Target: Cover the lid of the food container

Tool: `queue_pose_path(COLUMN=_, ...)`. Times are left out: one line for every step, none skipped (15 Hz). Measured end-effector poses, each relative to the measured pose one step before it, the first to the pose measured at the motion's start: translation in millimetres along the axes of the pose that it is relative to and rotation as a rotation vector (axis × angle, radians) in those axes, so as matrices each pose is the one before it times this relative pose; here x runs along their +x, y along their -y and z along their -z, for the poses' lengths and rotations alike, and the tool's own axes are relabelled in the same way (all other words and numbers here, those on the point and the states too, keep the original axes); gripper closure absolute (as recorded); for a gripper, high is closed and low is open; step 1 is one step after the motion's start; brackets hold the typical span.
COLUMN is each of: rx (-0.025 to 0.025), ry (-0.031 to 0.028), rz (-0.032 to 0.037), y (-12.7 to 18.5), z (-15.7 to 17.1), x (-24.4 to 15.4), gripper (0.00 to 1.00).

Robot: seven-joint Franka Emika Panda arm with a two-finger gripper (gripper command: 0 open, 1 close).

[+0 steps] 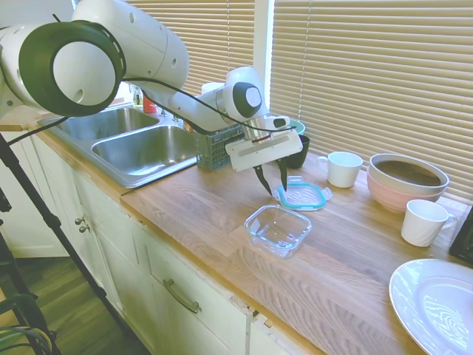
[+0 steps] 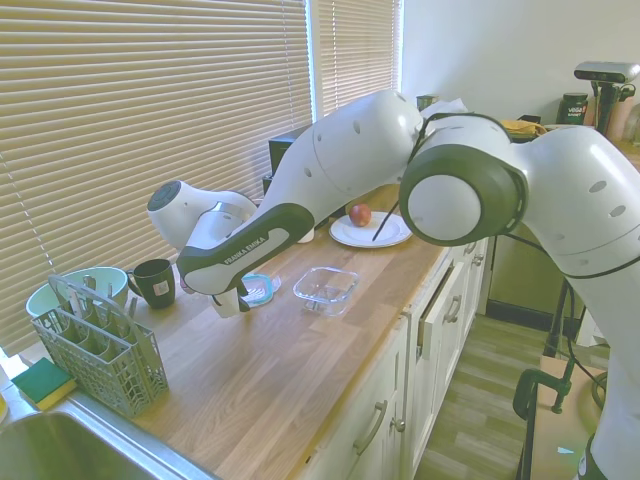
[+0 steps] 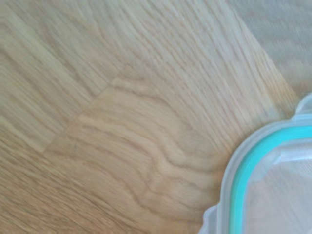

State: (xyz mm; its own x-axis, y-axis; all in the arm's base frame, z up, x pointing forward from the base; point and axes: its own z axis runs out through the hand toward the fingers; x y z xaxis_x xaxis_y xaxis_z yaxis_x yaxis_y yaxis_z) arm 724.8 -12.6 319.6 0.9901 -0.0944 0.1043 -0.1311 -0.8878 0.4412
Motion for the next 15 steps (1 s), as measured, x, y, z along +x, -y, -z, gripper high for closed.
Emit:
queue_pose_path(rx=-0.00137, ry=0.00243, rz=-0.00024, y=-0.76, z=-1.34, x=-0.44, gripper=1.00)
queue_pose_path(rx=-0.00132, ry=0.00298, rz=0.00099, y=-0.30, z=-1.73, x=-0.77, gripper=1.00)
queue_pose_path(rx=-0.00086, ry=0.00274, rz=0.00151, y=0.11, z=-1.55, x=-0.78, gripper=1.00)
queue_pose_path(rx=-0.00136, ry=0.00117, rz=0.00021, y=-0.99, z=-1.20, x=-0.20, gripper=1.00)
queue_pose_path(rx=-0.00115, ry=-0.00116, rz=0.00010, y=-1.33, z=-0.42, x=0.28, gripper=1.00)
queue_pose_path(rx=-0.00139, ry=-0.00097, rz=-0.00021, y=-1.26, z=-0.35, x=0.26, gripper=1.00)
queue_pose_path(rx=-0.00112, ry=-0.00166, rz=-0.00082, y=-1.14, z=-0.27, x=0.32, gripper=1.00)
queue_pose_path(rx=-0.00104, ry=-0.00350, rz=-0.00047, y=-0.87, z=-0.09, x=0.45, gripper=1.00)
queue_pose_path(rx=-0.00089, ry=-0.00460, rz=-0.00143, y=-1.42, z=-0.45, x=0.56, gripper=1.00)
queue_pose_path(rx=-0.00162, ry=-0.00149, rz=-0.00209, y=-1.76, z=-0.64, x=0.29, gripper=1.00)
queue_pose_path(rx=-0.00146, ry=-0.00001, rz=-0.00184, y=-1.44, z=-0.40, x=0.11, gripper=1.00)
queue_pose_path(rx=-0.00047, ry=-0.00137, rz=-0.00190, y=-1.49, z=0.95, x=0.13, gripper=1.00)
queue_pose_path(rx=0.00063, ry=-0.00305, rz=-0.00236, y=-1.93, z=2.62, x=-0.05, gripper=1.00)
queue_pose_path(rx=0.00204, ry=-0.00375, rz=-0.00192, y=-2.35, z=4.39, x=-1.11, gripper=1.00)
queue_pose_path(rx=0.00232, ry=-0.00185, rz=-0.00156, y=-2.76, z=4.70, x=-2.35, gripper=1.00)
